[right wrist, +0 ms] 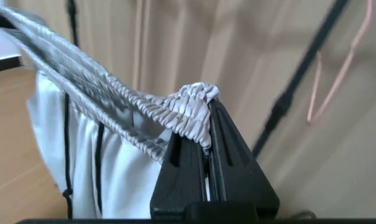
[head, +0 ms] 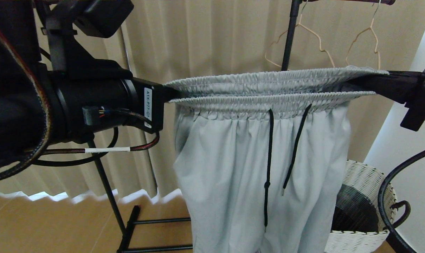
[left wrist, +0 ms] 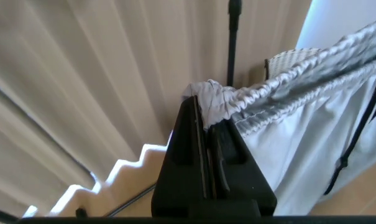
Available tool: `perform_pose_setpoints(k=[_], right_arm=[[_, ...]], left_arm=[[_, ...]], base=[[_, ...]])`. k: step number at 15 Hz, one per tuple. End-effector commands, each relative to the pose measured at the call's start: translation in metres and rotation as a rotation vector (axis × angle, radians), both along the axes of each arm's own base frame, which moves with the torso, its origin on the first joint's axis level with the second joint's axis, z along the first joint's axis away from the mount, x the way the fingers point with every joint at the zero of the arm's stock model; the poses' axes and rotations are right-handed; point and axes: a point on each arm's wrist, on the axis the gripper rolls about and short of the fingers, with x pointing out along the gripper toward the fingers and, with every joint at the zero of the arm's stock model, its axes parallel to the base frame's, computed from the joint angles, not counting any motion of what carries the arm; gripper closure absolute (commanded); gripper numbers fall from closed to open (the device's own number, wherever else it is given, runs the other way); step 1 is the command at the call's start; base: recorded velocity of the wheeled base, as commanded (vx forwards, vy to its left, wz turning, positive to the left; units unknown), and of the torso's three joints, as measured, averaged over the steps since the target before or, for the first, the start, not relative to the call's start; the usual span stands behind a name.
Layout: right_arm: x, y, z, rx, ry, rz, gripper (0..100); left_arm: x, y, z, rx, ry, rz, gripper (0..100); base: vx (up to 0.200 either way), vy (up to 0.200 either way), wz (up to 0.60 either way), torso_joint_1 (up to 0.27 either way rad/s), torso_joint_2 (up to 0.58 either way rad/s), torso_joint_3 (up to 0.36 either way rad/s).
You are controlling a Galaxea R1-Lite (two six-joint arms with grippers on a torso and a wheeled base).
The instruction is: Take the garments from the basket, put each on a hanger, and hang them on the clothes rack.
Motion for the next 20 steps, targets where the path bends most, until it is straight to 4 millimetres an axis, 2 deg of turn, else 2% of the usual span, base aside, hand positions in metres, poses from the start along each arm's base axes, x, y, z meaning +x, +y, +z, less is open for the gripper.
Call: perform_pose_setpoints(k=[1, 6, 9, 14, 16, 20], right_arm=[[0.005, 0.002, -0.004, -0.008, 0.018, -0.028, 100], [0.005, 0.001, -0.005, -0.007, 0.018, -0.044, 100], [0.004, 0.003, -0.005, -0.004, 0.013, -0.027, 100], [0.001, 0.004, -0.002, 0.001, 0.0, -0.021, 100], [0.0, 0.003, 0.006, 0.015, -0.027, -0.022, 100], [-0.002, 0.002, 0.006, 0.017, -0.026, -0.016, 100]], left_arm=[[0.004, 0.001, -0.003, 0.012, 0.007, 0.015, 100], [0.007, 0.002, -0.001, 0.005, -0.001, 0.021, 100], [0.011, -0.002, 0.005, -0.049, -0.069, 0.018, 100], [0.008, 0.001, 0.009, -0.047, -0.087, 0.02, 100], [0.001, 0.008, 0.019, -0.061, -0.122, 0.017, 100], [0.001, 0.008, 0.018, -0.058, -0.124, 0.018, 100]], base=[[0.0, 0.0, 0.0, 0.0, 0.0, 0.0], [0.0, 0.0, 0.0, 0.0, 0.0, 0.0], [0.0, 0.0, 0.0, 0.0, 0.0, 0.0], [0.0, 0.0, 0.0, 0.0, 0.0, 0.0], [0.0, 0.0, 0.0, 0.0, 0.0, 0.0], [0.0, 0.0, 0.0, 0.0, 0.0, 0.0]])
